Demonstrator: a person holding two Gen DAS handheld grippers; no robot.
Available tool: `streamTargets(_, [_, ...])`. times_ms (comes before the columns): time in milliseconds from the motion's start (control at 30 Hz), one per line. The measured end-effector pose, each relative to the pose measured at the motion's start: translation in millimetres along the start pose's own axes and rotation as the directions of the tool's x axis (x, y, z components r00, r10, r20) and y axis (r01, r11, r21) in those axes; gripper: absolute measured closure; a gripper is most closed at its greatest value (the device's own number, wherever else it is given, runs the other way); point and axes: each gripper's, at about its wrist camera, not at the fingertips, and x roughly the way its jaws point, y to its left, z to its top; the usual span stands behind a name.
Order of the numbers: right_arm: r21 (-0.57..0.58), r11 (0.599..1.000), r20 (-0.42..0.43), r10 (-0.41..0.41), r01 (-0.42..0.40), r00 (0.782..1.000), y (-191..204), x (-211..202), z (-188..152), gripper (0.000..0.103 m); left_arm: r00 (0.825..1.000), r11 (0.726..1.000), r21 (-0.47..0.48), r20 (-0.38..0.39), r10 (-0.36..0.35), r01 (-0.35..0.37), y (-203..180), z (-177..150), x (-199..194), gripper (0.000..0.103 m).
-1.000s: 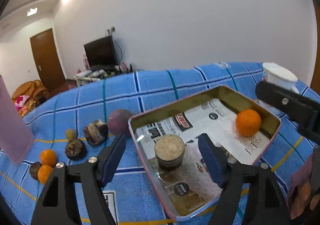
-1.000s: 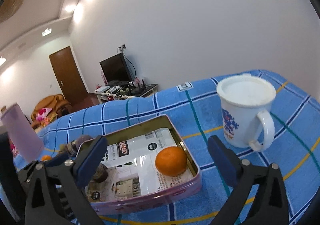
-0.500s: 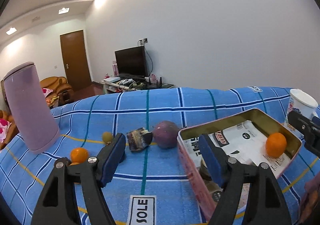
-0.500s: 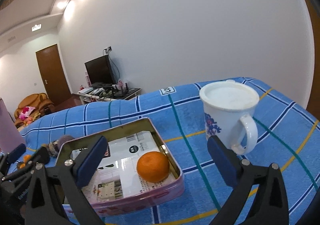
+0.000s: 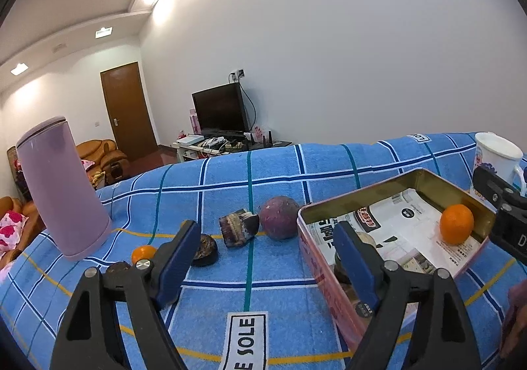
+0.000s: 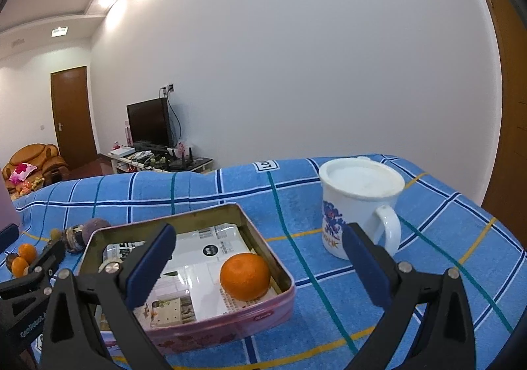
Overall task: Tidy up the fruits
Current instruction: 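Lower the taro slice into the pink tin and open the left tool, then move both tools back toward the remaining fruits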
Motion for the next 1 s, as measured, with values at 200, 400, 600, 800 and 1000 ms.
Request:
streamTargets(200, [-0.024,0.999,0.009,-0.024,0.024,1.0,11.5,-6.6,-1.9,0.0,1.0,1.0,0.001,-0.009,-0.002,0.002,7.3,-5.1,-5.8,0.019])
streamTargets(400, [-0.039,0.998,0.012,-0.042,0.042,0.999,22.1,-12.8,-5.1,0.0,0.999,1.0,0.008,-0.039,-0.026,0.027,19.3,-11.3,-7.7,0.019])
streamTargets(600, [-0.037,0.998,-0.006,-0.048,0.048,0.999,30.1,-19.5,-9.1,0.0,0.999,0.991,0.129,-0.021,-0.033,0.036,30.3,-18.9,-11.6,0.019])
streamTargets(800, [-0.051,0.997,-0.01,-0.051,0.05,0.999,46.8,-28.9,-13.6,0.0,1.0,0.992,0.126,0.002,-0.015,0.015,59.5,-20.8,-9.5,0.019])
streamTargets(1000, [-0.058,0.997,-0.032,-0.044,0.042,0.999,69.7,-33.7,-18.1,0.0,1.0,0.998,0.057,0.002,-0.027,0.027,83.9,-21.2,-8.1,0.019])
